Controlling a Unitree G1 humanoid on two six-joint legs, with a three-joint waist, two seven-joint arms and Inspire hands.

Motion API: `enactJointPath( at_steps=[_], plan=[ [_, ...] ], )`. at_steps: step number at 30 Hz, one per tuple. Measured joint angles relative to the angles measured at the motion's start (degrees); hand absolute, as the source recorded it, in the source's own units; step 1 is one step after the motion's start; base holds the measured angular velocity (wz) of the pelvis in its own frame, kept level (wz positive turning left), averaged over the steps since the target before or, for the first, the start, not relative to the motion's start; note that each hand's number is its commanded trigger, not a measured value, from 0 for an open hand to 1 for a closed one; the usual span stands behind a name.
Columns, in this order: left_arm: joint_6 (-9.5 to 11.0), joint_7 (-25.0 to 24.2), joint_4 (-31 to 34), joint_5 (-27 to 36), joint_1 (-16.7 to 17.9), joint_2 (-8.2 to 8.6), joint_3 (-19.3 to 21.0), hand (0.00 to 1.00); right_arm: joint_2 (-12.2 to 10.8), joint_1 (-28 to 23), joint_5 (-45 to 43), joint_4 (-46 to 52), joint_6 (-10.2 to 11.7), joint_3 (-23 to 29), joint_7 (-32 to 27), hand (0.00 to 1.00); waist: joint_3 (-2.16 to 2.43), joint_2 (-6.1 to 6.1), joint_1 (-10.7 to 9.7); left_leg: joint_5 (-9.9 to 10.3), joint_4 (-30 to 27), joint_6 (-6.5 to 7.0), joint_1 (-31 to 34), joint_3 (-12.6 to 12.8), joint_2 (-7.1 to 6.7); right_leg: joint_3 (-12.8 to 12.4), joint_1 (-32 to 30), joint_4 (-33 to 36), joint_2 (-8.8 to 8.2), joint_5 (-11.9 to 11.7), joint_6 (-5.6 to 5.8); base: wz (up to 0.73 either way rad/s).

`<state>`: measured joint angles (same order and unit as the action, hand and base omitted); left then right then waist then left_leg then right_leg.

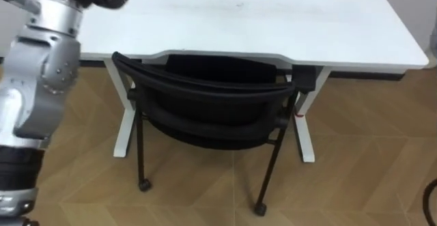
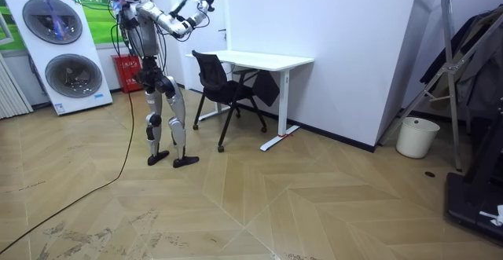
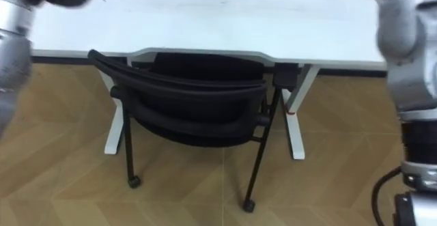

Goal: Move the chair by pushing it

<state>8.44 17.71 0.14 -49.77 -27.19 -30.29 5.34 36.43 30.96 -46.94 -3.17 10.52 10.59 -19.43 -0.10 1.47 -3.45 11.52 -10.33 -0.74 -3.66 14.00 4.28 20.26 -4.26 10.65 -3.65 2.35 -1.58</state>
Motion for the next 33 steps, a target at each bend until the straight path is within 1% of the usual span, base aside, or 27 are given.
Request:
enactJointPath(
  at_steps=[1,2,3,5,6,7,8,9,11,12,14,15,16,17,18,19,20,21,23,24,25,26,27,28,29,32,33],
  plan=[
    [0.3,1.9,0.8,0.7,1.3,-0.86,3.1,0.0,2.2,-1.8,0.5,1.1,0.0,2.7,-1.9,0.0,0.26,-0.05,0.2,0.0,0.0,0.0,0.0,0.0,0.03,0.0,0.0,0.0,0.03,0.0,0.05,-0.05],
    [0.2,4.0,1.9,0.7,3.4,-1.48,6.9,0.0,3.1,-3.1,1.5,2.0,0.0,5.6,-3.6,0.0,0.46,-0.14,0.0,0.0,-0.1,0.0,-0.1,-0.1,0.04,-0.3,0.0,0.0,0.09,0.1,0.1,-0.06],
    [0.2,5.2,2.2,0.8,4.4,-2.03,8.5,0.0,3.4,-3.7,2.5,2.3,0.0,7.1,-4.5,0.0,0.55,-0.1,-0.5,0.0,-0.2,0.0,-0.1,-0.1,0.04,-0.3,0.0,0.0,0.09,0.1,0.13,-0.05],
    [0.3,8.9,3.3,0.7,8.6,-4.2,15.0,0.0,5.0,-8.0,6.4,3.8,0.0,14.7,-7.7,0.0,0.68,-0.04,-0.8,0.0,-0.3,0.0,-0.1,-0.1,0.08,-0.4,0.2,-0.1,0.11,0.2,0.31,0.0],
    [0.3,9.9,3.3,0.7,9.8,-4.73,16.6,0.0,5.1,-9.2,6.9,4.1,0.0,16.7,-8.6,0.0,0.71,-0.07,-0.8,0.0,-0.3,0.0,-0.2,0.0,0.08,-0.6,0.2,-0.1,0.13,0.3,0.34,0.0],
    [0.2,11.3,3.3,0.7,11.6,-5.03,20.1,0.0,5.1,-11.4,7.3,4.2,0.1,20.5,-10.7,0.0,0.76,-0.01,-0.9,0.0,-0.3,0.0,-0.2,-0.1,0.08,-1.0,0.3,-0.1,0.1,0.3,0.47,0.0],
    [0.3,13.2,3.3,0.8,13.4,-5.06,23.3,0.0,5.1,-14.2,9.2,4.2,0.7,24.3,-12.5,0.0,0.76,-0.01,-1.2,0.0,-0.2,0.0,-0.5,-0.1,0.1,-1.1,0.4,-0.1,0.08,0.4,0.62,0.0],
    [0.4,14.3,3.3,0.9,14.6,-5.05,24.9,0.0,5.1,-15.6,10.4,4.2,0.9,26.0,-13.4,0.0,0.76,-0.01,-1.1,0.0,0.0,0.0,-0.7,-0.1,0.1,-1.2,0.6,-0.2,0.11,0.5,0.66,0.0],
    [0.3,17.7,3.3,2.7,19.1,-4.99,30.6,0.0,5.1,-20.1,17.0,4.2,0.6,31.7,-15.6,0.0,0.82,-0.15,-1.4,0.1,0.7,-0.06,-1.5,0.0,0.03,-1.8,1.2,-0.7,0.37,0.7,0.92,0.0],
    [0.3,18.5,3.4,3.3,20.0,-4.99,31.8,0.0,5.1,-20.9,18.9,4.2,0.6,32.9,-16.2,0.0,0.81,-0.25,-1.3,0.1,1.0,-0.09,-1.7,0.1,0.03,-1.9,1.3,-0.7,0.44,0.7,0.92,0.0],
    [0.7,21.7,3.6,9.7,24.7,-4.65,35.2,0.0,5.1,-25.0,27.2,4.2,0.6,36.9,-19.1,0.0,0.98,-0.59,-1.6,0.5,1.4,-0.23,-2.3,-0.1,0.03,-1.9,1.8,-0.8,0.7,0.8,0.93,0.0],
    [0.6,22.3,3.6,11.9,25.8,-4.36,35.8,0.0,5.1,-26.3,29.5,4.2,0.6,38.0,-19.8,0.0,0.97,-0.7,-1.7,0.5,1.7,-0.24,-2.5,-0.1,0.05,-1.9,2.0,-0.9,0.76,0.8,0.93,0.03],
    [0.7,23.7,3.8,17.9,28.5,-3.57,36.4,0.0,4.5,-29.4,36.3,4.9,0.6,39.3,-21.0,0.0,0.77,-1.25,-1.9,0.5,2.1,-0.24,-3.1,-0.1,0.04,-2.0,2.3,-1.0,0.85,0.8,0.93,0.0],
    [0.6,24.9,3.8,23.1,31.4,-1.95,36.7,0.0,3.0,-33.0,42.3,6.1,0.6,40.3,-21.9,0.0,0.86,-1.46,-2.0,0.6,2.2,-0.28,-3.6,-0.1,0.05,-2.0,2.8,-0.9,0.87,0.9,0.98,0.0],
    [0.5,25.6,3.8,25.1,32.9,-0.76,37.0,0.0,1.8,-35.1,44.7,6.4,0.6,40.9,-22.2,0.0,0.86,-1.56,-2.1,0.6,2.3,-0.28,-3.8,-0.1,0.05,-2.0,3.0,-0.9,0.87,1.0,1.05,0.0],
    [0.7,26.9,3.4,29.0,36.2,1.72,37.3,0.0,-1.1,-39.3,48.9,6.4,0.7,42.0,-22.6,0.0,0.94,-1.76,-1.9,0.7,2.7,-0.26,-4.1,0.0,0.05,-2.0,3.1,-0.8,0.87,1.3,1.15,0.0],
    [0.8,27.7,1.9,32.5,39.3,4.42,37.3,0.0,-5.2,-43.8,53.3,6.4,0.7,42.8,-22.9,0.0,0.91,-1.83,-1.8,0.8,2.7,-0.27,-4.1,0.0,0.02,-2.1,3.0,-0.7,0.89,1.4,1.22,0.0],
    [0.8,27.9,0.6,33.9,40.6,5.82,37.3,0.0,-7.5,-46.0,55.6,6.3,0.6,43.0,-23.0,0.0,0.88,-1.78,-1.7,0.8,2.8,-0.27,-4.1,0.0,0.01,-2.1,2.9,-0.5,0.88,1.5,1.18,-0.06],
    [0.3,28.0,-6.8,40.3,45.1,11.06,35.5,0.0,-17.1,-53.3,64.5,5.2,-0.3,41.8,-22.8,0.0,0.83,-2.34,-1.2,0.9,2.7,-0.36,-4.0,0.0,0.03,-2.4,2.3,0.7,0.79,2.0,1.12,-0.06],
    [0.3,27.9,-8.3,42.9,46.2,12.36,34.5,0.0,-19.4,-55.0,67.0,4.8,-0.3,41.0,-22.8,0.0,0.56,-1.95,-1.1,1.0,2.7,-0.38,-3.9,0.2,0.03,-2.6,2.0,1.0,0.78,2.2,1.1,-0.11],
    [0.3,27.6,-12.0,48.0,48.3,14.74,32.9,0.0,-22.8,-57.0,72.0,2.2,-0.5,39.2,-22.3,0.0,0.69,-2.33,-1.0,1.2,2.7,-0.45,-3.8,0.6,0.05,-3.0,1.3,1.5,0.79,2.5,1.03,-0.18],
    [0.2,26.6,-16.3,51.6,49.5,16.96,32.4,0.0,-25.1,-57.9,75.5,-2.3,-0.9,38.1,-21.5,0.0,0.7,-2.48,-1.1,1.3,2.7,-0.46,-3.7,1.0,0.03,-3.4,0.8,2.3,0.69,2.8,1.04,-0.18],
    [0.2,26.2,-18.5,53.2,49.8,17.85,32.2,0.0,-25.9,-57.9,76.7,-5.3,-1.0,37.7,-20.9,0.0,0.75,-2.51,-1.2,1.4,2.7,-0.49,-3.7,1.2,0.06,-3.6,0.7,2.4,0.75,2.9,1.05,-0.17],
    [0.3,25.3,-23.2,56.2,50.6,18.81,31.2,0.0,-27.5,-58.2,79.3,-11.2,-1.2,37.1,-19.9,0.0,0.8,-2.61,-1.0,1.5,2.7,-0.63,-3.7,1.5,0.12,-4.0,0.3,2.7,0.86,3.1,1.0,-0.11],
    [0.4,23.6,-28.0,59.4,51.9,18.9,29.3,0.0,-28.4,-58.9,82.3,-18.0,-1.1,35.3,-17.9,0.0,0.86,-2.64,-1.3,1.6,2.7,-0.75,-3.7,1.6,0.25,-4.1,0.3,2.8,0.84,3.2,0.96,-0.09],
    [0.4,17.2,-43.0,63.2,53.1,19.79,25.0,0.0,-28.6,-59.1,86.1,-37.8,-2.0,30.6,-11.6,0.0,1.08,-2.76,-1.4,2.0,2.7,-0.84,-3.9,1.6,0.39,-4.1,0.4,3.0,0.71,3.7,1.08,0.0],
    [0.2,15.8,-45.9,63.6,53.2,20.22,24.2,0.0,-28.6,-58.9,86.1,-41.7,-2.4,29.7,-10.2,0.0,1.17,-2.66,-1.5,2.1,2.7,-0.82,-3.9,1.5,0.37,-4.1,0.4,3.0,0.67,3.8,1.15,0.0]
  ],
)
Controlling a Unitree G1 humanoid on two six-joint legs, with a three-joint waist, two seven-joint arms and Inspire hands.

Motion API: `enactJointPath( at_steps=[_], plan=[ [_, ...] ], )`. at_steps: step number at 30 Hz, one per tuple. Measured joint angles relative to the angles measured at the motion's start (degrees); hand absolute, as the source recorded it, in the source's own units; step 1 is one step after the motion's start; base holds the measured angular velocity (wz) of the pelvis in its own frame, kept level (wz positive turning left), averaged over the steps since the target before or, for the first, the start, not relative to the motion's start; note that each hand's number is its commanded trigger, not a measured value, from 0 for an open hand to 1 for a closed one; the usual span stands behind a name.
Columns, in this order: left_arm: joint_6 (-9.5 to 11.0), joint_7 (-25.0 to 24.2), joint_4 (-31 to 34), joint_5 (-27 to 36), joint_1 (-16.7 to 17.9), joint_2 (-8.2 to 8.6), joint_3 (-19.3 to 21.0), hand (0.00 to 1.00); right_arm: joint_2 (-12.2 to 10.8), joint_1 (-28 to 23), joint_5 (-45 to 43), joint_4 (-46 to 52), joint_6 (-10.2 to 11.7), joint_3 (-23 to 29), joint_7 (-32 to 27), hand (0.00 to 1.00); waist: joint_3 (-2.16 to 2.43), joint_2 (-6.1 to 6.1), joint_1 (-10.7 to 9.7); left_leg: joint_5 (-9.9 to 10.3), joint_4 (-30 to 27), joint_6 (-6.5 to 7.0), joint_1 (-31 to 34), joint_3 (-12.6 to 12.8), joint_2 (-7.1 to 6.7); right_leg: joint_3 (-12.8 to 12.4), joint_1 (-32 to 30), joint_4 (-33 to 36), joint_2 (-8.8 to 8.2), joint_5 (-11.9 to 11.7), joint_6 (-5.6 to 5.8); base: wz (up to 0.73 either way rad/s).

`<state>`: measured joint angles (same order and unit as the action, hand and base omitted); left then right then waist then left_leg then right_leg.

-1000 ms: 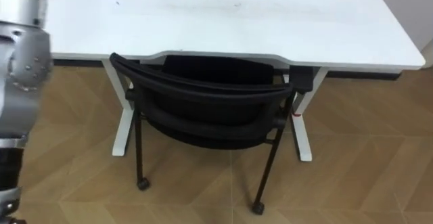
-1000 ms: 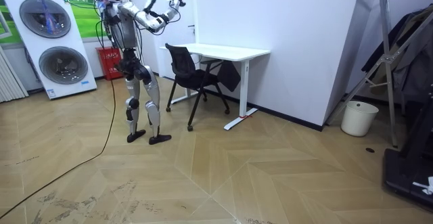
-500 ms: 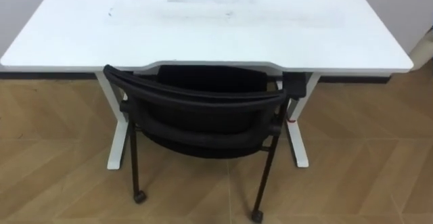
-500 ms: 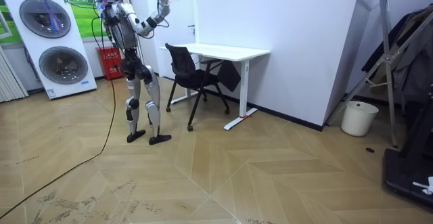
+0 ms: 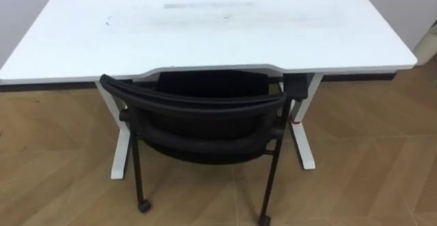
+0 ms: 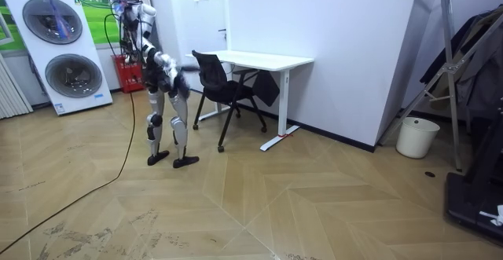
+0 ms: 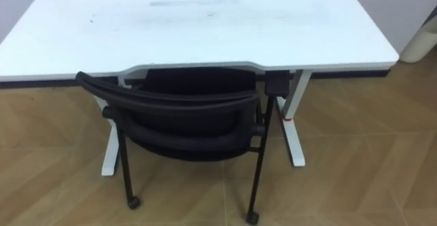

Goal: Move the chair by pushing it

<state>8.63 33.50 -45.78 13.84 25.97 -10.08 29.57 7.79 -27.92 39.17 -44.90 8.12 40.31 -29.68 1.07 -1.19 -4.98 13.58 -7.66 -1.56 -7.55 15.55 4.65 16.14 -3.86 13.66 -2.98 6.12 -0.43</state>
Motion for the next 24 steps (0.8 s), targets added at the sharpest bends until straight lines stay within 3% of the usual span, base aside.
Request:
enactJointPath(
  at_steps=[2,3,5,9,11,14,16,19,24],
  plan=[
    [-1.6,-5.9,-9.6,0.3,0.1,1.63,-3.0,0.0,-0.4,0.9,-1.1,-12.5,-1.5,-3.5,5.4,0.0,0.08,-0.08,-0.1,0.3,-0.1,0.15,-0.1,-0.1,-0.03,0.0,0.2,0.0,-0.09,0.2,0.28,0.0],
    [-2.3,-7.3,-11.5,0.2,0.1,2.08,-3.1,0.0,-0.4,1.3,-1.9,-15.5,-2.0,-4.5,6.8,0.0,0.11,0.0,-0.2,0.4,-0.1,0.19,-0.2,-0.1,-0.01,0.0,0.3,-0.1,-0.07,0.3,0.32,0.0],
    [-4.9,-12.5,-17.3,-0.1,0.0,2.61,-5.4,0.0,-0.5,2.3,-6.6,-24.2,-4.9,-9.8,11.9,0.0,0.03,0.12,-0.4,0.8,-0.1,0.35,-1.4,-0.2,-0.04,0.2,1.6,0.0,0.07,0.6,0.7,0.06],
    [-9.6,-19.3,-21.2,-0.7,-2.0,2.49,-10.3,0.0,-0.5,6.7,-14.4,-28.2,-9.6,-15.0,16.7,0.0,-0.15,-0.13,-0.4,1.0,0.0,0.7,-2.4,0.0,-0.16,-0.3,2.4,-0.1,-0.04,0.5,1.12,-0.03],
    [-12.4,-22.7,-21.2,-1.4,-5.7,2.36,-14.4,0.0,-0.3,11.3,-18.8,-28.7,-11.7,-19.0,17.5,0.0,-0.33,-0.2,0.2,1.1,-0.1,0.86,-2.5,0.3,-0.37,-0.6,2.3,-0.1,-0.14,0.3,1.3,-0.07],
    [-14.8,-25.6,-21.0,-2.6,-11.0,2.28,-19.2,0.0,-0.3,16.6,-19.9,-28.6,-12.0,-23.7,18.2,0.0,-0.59,-0.25,0.5,1.1,-0.1,0.91,-2.1,0.0,-0.41,-0.3,2.2,-0.3,-0.16,0.2,1.34,0.03],
    [-15.0,-27.2,-20.5,-2.5,-13.5,2.52,-21.4,0.0,-0.5,18.8,-19.4,-27.8,-11.8,-25.5,19.0,0.0,-0.78,-0.52,0.5,1.1,0.0,0.85,-2.0,0.0,-0.42,-0.2,2.3,-1.0,0.27,0.2,1.23,0.02],
    [-15.2,-30.1,-19.4,-2.5,-16.6,2.57,-23.7,0.0,-0.5,19.5,-18.1,-25.6,-11.7,-27.2,20.6,0.0,-1.4,-0.88,0.4,1.2,-0.1,0.65,-1.8,-0.5,-0.17,-0.3,2.2,-1.3,0.68,0.3,1.25,0.0],
    [-15.2,-33.8,-18.2,-3.4,-16.8,2.65,-24.4,0.0,-0.9,18.8,-14.2,-24.8,-12.0,-28.0,24.9,0.0,-1.48,-0.65,0.3,1.1,-1.0,0.64,-0.6,-0.8,-0.33,-0.5,1.6,-1.8,0.53,0.7,1.63,-0.05]
  ],
)
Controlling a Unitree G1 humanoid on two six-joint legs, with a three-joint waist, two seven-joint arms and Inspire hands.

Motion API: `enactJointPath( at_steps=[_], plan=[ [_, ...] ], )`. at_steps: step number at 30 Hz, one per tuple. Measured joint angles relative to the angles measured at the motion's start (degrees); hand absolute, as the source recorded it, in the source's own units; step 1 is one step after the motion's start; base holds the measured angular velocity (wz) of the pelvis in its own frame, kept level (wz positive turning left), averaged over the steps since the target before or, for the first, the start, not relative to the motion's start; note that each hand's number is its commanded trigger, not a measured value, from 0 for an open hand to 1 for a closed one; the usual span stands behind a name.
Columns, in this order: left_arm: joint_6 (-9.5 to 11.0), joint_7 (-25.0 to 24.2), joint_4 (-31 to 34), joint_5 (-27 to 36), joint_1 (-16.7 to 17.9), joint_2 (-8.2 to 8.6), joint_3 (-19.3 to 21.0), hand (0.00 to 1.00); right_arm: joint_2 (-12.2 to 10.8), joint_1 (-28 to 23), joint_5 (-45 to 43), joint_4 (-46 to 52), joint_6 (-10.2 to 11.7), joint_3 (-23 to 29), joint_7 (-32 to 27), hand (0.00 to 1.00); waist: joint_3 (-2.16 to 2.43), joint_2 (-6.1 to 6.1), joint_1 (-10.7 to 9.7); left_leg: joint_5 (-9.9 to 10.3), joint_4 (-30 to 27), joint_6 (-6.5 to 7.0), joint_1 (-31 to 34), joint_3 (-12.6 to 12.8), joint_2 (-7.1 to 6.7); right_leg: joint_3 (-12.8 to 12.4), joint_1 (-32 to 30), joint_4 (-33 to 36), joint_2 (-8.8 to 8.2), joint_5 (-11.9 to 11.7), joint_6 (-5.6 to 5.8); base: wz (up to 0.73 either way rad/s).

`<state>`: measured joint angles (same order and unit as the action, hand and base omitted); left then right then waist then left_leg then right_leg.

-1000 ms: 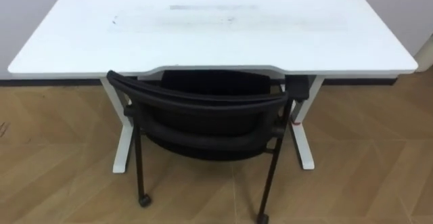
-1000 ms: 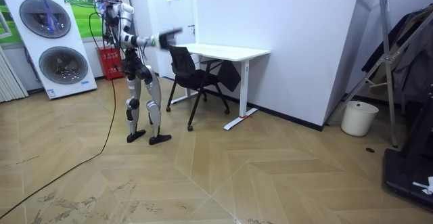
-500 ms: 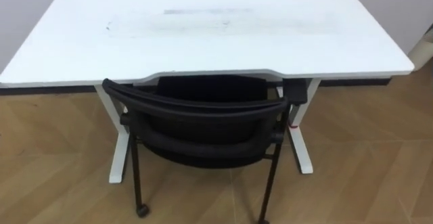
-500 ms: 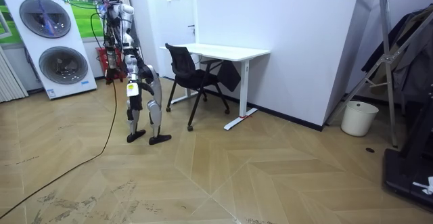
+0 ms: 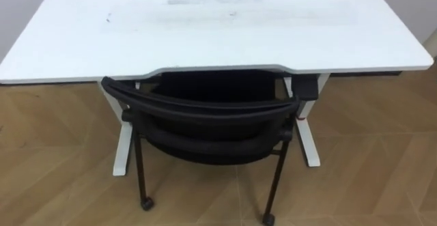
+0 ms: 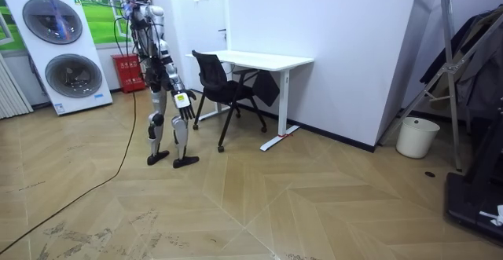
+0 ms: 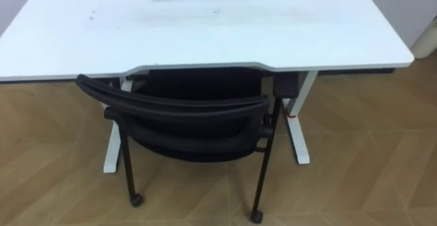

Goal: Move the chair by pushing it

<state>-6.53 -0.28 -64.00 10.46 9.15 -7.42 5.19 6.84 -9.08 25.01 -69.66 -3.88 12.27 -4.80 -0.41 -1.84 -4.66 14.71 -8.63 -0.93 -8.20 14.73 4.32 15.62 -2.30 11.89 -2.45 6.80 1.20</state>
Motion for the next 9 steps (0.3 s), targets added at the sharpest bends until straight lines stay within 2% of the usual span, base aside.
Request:
enactJointPath(
  at_steps=[2,9],
  plan=[
    [-0.3,-0.4,-0.1,0.1,0.0,0.02,-1.6,0.0,-0.4,-0.4,2.4,0.0,0.0,-0.7,1.9,0.0,-0.15,0.07,-0.3,0.0,0.0,0.0,0.0,-1.0,0.01,-0.1,0.1,-0.1,0.09,0.0,0.05,0.02],
    [0.8,-2.0,0.0,0.1,0.1,0.08,-2.1,0.0,-0.8,-0.7,4.8,0.3,0.0,-2.5,5.7,0.0,-0.01,0.6,-0.5,0.0,0.1,0.0,-0.5,-1.0,0.16,-0.6,0.5,-0.4,0.44,0.0,0.05,-0.03]
  ],
)
